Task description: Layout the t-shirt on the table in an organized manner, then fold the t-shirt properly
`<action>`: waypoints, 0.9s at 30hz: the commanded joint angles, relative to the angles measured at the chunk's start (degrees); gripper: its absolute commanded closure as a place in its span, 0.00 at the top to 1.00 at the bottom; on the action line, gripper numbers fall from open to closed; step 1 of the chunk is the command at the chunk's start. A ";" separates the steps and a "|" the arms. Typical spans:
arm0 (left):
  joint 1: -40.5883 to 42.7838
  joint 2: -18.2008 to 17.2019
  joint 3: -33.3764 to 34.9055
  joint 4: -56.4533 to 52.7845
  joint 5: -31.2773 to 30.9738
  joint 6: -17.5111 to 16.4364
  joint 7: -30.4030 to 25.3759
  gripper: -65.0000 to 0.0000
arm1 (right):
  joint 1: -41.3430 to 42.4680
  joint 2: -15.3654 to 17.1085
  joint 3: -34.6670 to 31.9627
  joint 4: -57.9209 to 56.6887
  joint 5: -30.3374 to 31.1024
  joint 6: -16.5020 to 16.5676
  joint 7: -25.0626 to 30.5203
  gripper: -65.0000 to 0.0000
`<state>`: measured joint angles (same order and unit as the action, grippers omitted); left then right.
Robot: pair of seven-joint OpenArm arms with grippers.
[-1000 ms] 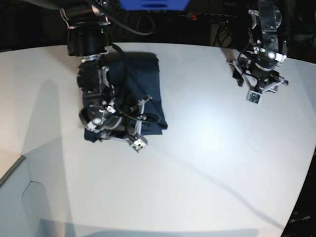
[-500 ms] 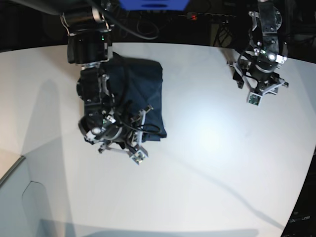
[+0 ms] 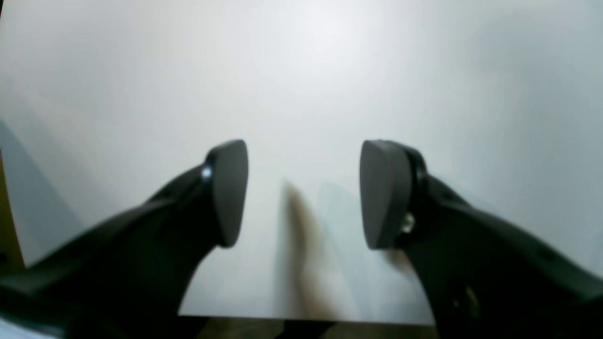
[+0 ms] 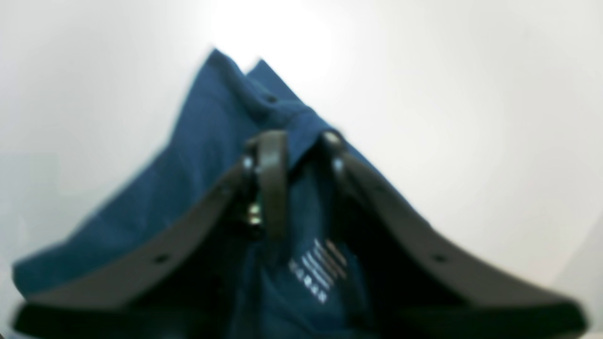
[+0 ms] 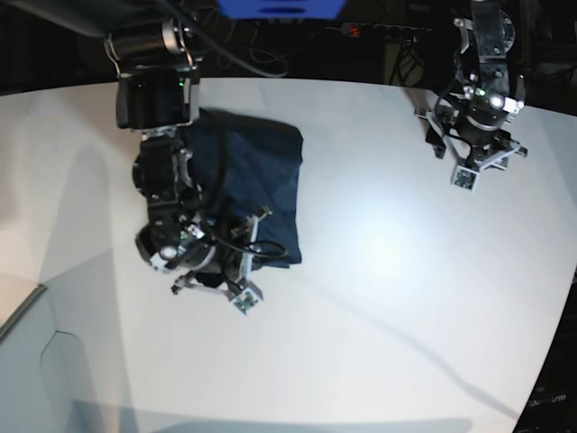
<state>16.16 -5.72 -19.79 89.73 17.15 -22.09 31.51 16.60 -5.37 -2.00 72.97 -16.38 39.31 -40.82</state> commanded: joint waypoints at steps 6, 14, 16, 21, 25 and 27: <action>-0.21 -0.22 -0.12 1.39 -0.14 0.50 -0.96 0.56 | -0.64 0.14 3.10 6.02 0.69 0.69 1.48 0.53; -0.21 1.98 -7.42 7.72 -3.92 0.42 -0.87 0.40 | -10.75 0.14 12.51 23.95 0.69 0.69 0.86 0.11; 0.58 2.42 -11.02 10.27 -6.55 0.42 -0.43 0.18 | -15.41 0.14 14.88 28.79 0.69 0.69 0.86 0.00; 2.52 2.07 -17.79 13.61 -10.07 0.33 8.89 0.03 | -27.90 0.22 19.54 35.82 0.69 0.69 1.48 0.00; 7.62 2.59 -25.09 14.13 -11.39 -5.39 11.26 0.00 | -35.90 0.14 25.25 37.05 0.95 0.69 1.48 0.00; 10.87 3.65 -28.78 14.13 -11.39 -9.17 12.05 0.00 | -38.80 -0.22 28.59 37.23 1.39 0.69 1.48 0.00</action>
<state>26.52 -1.93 -48.34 102.91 5.98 -31.46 43.68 -22.26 -5.69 26.65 108.92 -15.55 39.31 -40.34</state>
